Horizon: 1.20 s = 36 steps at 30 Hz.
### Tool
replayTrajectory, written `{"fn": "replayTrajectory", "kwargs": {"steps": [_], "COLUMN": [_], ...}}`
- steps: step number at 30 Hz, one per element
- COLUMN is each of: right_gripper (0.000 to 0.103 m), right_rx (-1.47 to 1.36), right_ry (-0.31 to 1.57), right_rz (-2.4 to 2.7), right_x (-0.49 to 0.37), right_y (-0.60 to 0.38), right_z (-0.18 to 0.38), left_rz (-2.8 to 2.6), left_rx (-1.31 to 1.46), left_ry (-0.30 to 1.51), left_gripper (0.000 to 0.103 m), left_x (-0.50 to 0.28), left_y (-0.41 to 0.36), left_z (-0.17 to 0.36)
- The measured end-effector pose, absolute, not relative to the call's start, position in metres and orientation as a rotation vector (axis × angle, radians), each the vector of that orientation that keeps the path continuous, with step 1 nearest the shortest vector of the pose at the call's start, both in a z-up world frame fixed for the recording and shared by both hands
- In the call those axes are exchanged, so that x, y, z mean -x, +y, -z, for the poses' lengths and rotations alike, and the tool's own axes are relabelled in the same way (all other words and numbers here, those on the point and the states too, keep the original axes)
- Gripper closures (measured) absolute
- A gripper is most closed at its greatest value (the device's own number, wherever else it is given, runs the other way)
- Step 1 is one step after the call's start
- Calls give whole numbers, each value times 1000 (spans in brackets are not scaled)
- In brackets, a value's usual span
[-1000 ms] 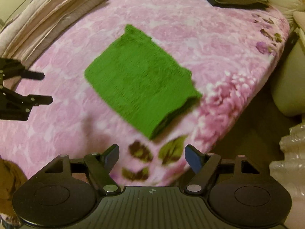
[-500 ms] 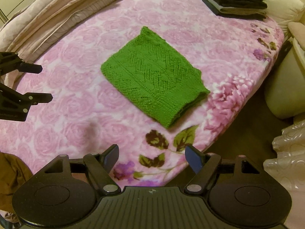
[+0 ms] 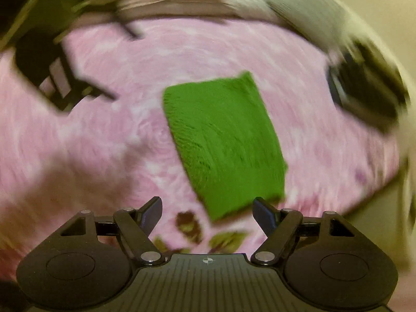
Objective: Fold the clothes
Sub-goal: 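Grasp the folded green vest at one end with both grippers, then lift the folded vest with both grippers and carry it toward the clothes stack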
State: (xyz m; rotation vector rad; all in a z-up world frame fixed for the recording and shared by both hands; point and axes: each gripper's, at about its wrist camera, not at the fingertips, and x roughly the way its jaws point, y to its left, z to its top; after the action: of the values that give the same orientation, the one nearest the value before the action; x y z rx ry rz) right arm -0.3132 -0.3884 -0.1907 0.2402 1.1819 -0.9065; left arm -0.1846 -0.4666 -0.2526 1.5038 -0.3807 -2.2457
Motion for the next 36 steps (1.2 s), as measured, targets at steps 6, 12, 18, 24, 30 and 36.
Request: {"fn": "replayTrajectory", "kwargs": {"steps": [6, 12, 18, 24, 30, 36], "right_gripper": [30, 30, 78, 81, 81, 27], "right_rx": [-3, 218, 50, -132, -152, -103], "right_ry": [1252, 1329, 1253, 1185, 1197, 1210], "right_rz": [825, 808, 830, 839, 843, 940], "right_x": [296, 297, 322, 346, 357, 358], "right_y": [-405, -421, -449, -476, -478, -445], "right_z": [290, 350, 314, 264, 252, 256], "left_rz": [2275, 2300, 2279, 2208, 2224, 2279], "left_rx": [-1553, -1582, -1582, -1556, -1649, -1717], "left_ry": [-586, -692, -967, -1226, -1190, -948], "left_gripper": [24, 20, 20, 28, 63, 73], "left_x": [200, 209, 212, 223, 237, 247], "left_y": [-488, -509, -512, -513, -518, -530], "left_z": [328, 369, 384, 391, 385, 354]}}
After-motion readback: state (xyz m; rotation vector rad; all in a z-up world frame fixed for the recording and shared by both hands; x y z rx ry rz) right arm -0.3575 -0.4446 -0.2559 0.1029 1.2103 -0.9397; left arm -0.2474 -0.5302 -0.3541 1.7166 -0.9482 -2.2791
